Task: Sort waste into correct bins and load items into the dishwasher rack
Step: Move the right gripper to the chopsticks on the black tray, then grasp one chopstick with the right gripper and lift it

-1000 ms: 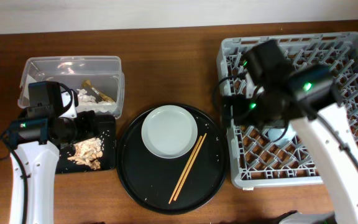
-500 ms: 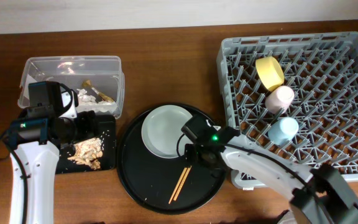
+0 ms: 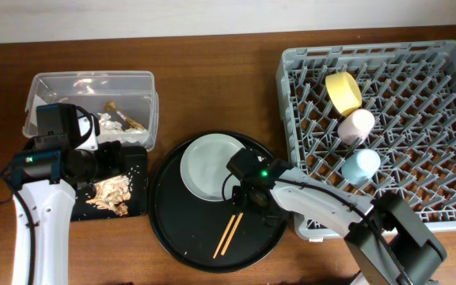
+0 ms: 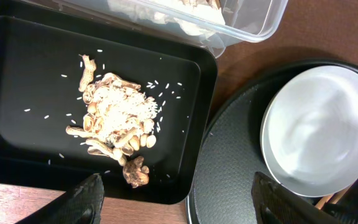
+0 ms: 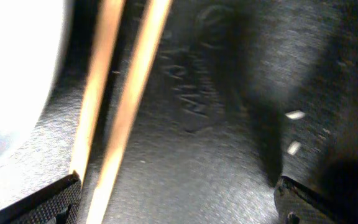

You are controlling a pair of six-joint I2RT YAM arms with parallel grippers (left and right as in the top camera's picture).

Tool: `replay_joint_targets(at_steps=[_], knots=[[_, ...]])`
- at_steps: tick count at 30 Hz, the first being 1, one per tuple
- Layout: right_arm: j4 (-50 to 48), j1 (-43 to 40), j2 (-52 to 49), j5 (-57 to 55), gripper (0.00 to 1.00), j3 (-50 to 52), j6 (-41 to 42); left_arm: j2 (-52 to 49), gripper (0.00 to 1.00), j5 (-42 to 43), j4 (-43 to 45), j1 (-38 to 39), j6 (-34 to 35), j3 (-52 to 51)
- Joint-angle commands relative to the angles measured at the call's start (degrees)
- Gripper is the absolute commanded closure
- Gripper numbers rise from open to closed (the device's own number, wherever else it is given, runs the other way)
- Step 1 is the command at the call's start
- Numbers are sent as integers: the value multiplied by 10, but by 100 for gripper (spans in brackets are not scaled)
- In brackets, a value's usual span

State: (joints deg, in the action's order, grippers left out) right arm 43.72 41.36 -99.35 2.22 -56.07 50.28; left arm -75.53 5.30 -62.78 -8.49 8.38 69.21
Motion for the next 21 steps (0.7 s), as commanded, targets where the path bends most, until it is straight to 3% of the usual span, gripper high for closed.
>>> replay_joint_targets(at_steps=[1,2,6,7,9,16,21], knots=[[14,2,-17,-53,8,7,37,6,25,-2,1,-2,1,2],[23,2,-17,-53,12,7,42,6,25,-2,1,-2,1,2],[30,2,-17,-52,13,7,45,6,25,-2,1,-2,1,2],[29,2,-17,-53,20,7,45,6,25,-2,1,-2,1,2],[24,2,-17,-51,51,7,45,6,25,-2,1,-2,1,2],[13,2,-17,-9,96,7,45,6,25,-2,-3,-2,2,2],[0,-5,-16,-15,96,-5,10,6,25,-2,-6,-2,1,2]])
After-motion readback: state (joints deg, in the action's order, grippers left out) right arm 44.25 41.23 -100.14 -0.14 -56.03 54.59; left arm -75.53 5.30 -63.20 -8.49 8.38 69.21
